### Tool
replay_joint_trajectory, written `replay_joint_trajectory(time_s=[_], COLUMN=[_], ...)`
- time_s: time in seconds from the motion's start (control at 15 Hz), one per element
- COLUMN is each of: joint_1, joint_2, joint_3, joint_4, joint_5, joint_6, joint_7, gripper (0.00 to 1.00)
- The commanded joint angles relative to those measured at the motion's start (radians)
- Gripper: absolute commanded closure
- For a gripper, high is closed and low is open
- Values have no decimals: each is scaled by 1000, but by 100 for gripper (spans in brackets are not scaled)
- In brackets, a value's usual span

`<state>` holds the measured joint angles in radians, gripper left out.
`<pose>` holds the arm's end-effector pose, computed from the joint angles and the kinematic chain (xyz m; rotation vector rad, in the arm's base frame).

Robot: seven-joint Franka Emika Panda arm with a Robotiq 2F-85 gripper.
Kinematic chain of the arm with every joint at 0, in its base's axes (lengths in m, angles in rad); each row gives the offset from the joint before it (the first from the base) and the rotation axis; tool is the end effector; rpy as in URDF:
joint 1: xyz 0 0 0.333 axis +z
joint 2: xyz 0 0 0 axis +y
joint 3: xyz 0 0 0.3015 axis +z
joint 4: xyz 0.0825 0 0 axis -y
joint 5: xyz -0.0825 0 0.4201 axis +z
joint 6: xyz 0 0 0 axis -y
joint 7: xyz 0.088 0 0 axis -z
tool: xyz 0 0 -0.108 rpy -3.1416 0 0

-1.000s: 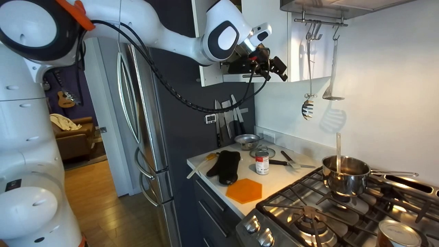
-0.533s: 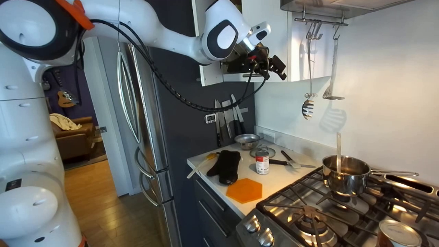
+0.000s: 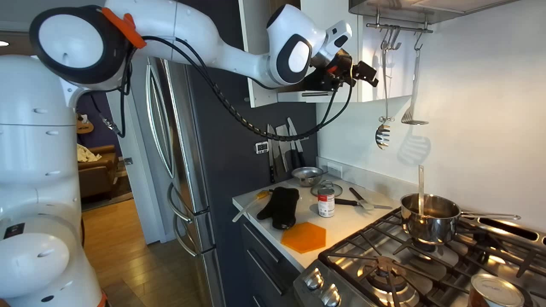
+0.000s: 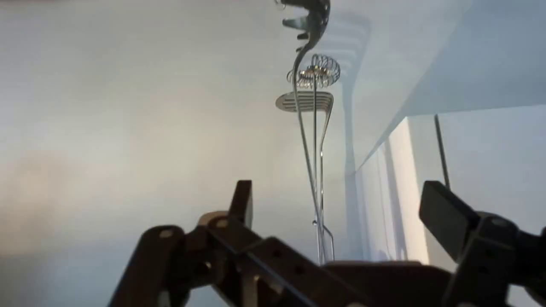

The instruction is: Put the pasta spoon in the pot

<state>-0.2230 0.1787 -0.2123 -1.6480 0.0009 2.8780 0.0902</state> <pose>0.6386 -0.2829 0.6138 2.4722 -0.6327 1.4573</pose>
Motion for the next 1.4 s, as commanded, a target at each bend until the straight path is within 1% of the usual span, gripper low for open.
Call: replay_joint_trajectory(time_s=[0.0,0.13,0.4,0.47,0.53,0.73,0.8,1.07,1.13,1.27,1.33], joint_1=[-39,-57,-112,-130,-146,-178,-182,-214,-217,-226,-229], joint_2=[114,165,250,268,283,333,347,394,403,415,419], joint_3=[35,56,121,143,162,193,194,232,236,251,256], joint_4=[99,148,254,280,303,375,396,466,479,499,505], joint_5=[82,106,128,133,133,122,117,111,109,106,103], joint_6=[132,188,227,226,224,224,224,217,216,210,208], joint_7=[-65,-89,-122,-130,-138,-142,-138,-154,-155,-167,-173], gripper=[0,0,0,4,17,37,47,77,81,85,83])
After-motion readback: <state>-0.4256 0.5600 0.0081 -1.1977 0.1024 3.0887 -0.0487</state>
